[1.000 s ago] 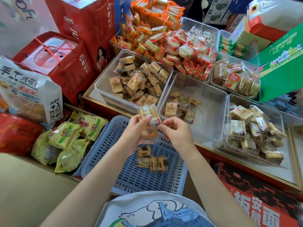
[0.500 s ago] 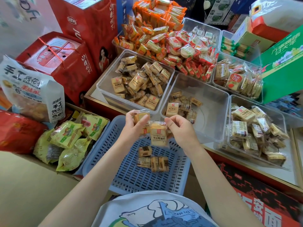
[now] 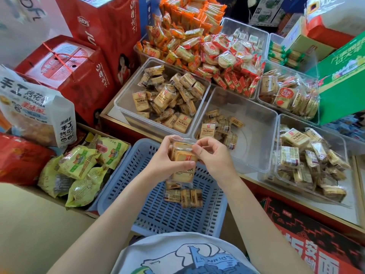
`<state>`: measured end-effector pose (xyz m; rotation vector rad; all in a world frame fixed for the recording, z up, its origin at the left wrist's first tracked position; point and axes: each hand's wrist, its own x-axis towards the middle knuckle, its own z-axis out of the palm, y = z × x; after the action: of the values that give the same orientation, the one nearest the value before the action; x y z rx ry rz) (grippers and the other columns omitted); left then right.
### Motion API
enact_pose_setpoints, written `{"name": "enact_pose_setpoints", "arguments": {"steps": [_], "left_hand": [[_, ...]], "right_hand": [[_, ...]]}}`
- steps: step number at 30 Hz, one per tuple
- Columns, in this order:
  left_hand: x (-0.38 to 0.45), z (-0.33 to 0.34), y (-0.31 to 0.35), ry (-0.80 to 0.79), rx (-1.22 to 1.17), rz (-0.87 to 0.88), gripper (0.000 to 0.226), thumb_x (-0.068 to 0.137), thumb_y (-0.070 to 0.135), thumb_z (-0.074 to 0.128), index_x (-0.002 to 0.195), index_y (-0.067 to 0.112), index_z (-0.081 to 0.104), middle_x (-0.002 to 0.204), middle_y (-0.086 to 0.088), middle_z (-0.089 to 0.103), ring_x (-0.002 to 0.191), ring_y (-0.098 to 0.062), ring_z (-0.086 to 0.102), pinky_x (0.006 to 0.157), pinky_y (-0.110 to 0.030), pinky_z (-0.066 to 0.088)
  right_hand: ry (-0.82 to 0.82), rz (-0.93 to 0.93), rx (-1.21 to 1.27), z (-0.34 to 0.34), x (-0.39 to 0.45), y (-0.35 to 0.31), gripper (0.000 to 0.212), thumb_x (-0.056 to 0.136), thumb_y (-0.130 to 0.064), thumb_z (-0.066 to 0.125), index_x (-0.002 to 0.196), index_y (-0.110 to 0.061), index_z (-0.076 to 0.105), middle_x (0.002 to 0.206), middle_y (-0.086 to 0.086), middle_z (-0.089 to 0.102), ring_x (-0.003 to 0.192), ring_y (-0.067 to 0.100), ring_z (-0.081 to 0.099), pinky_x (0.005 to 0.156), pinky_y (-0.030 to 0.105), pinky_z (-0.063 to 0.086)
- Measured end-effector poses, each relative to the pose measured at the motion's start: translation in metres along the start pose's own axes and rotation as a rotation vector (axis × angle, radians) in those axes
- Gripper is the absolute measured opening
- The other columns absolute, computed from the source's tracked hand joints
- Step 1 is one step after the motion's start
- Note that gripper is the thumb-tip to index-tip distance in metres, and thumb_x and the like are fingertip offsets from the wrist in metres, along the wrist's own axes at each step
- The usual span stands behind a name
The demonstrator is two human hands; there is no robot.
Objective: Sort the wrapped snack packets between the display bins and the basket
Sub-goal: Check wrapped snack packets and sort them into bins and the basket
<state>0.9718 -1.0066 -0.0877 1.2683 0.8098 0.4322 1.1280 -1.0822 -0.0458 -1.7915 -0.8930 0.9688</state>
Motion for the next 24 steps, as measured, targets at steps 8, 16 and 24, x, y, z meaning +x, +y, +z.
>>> {"name": "enact_pose_setpoints", "arguments": {"steps": [8,16,24], "left_hand": [[0.015,0.006,-0.003,-0.102,0.001,-0.162,0.092,0.059,0.053,0.086,0.136,0.031,0.042,0.122,-0.003,0.070,0.107,-0.016,0.072,0.091,-0.040,0.060],[0.052,0.029,0.004,0.092,-0.209,-0.205,0.077,0.078,0.065,0.075,0.138,0.022,0.053,0.124,-0.003,0.072,0.112,-0.020,0.070,0.102,-0.044,0.053],[0.143,0.046,0.019,0.019,0.821,0.118,0.065,0.102,0.064,0.028,0.124,0.017,0.065,0.134,-0.011,0.060,0.133,-0.031,0.049,0.109,-0.042,0.035]], "right_hand": [[0.164,-0.009,0.094,-0.009,0.012,0.007,0.004,0.093,-0.016,0.073,0.090,-0.018,0.075,0.086,0.010,0.074,0.086,0.031,0.072,0.077,0.054,0.061],[-0.084,0.226,0.223,-0.022,0.035,0.026,0.066,0.086,-0.067,0.056,0.136,-0.024,0.055,0.124,0.001,0.069,0.109,0.013,0.069,0.090,0.032,0.059],[0.182,0.291,0.288,-0.065,0.089,0.046,0.036,0.094,-0.057,0.062,0.115,-0.028,0.066,0.102,-0.005,0.076,0.093,0.005,0.072,0.079,0.026,0.059]]}}
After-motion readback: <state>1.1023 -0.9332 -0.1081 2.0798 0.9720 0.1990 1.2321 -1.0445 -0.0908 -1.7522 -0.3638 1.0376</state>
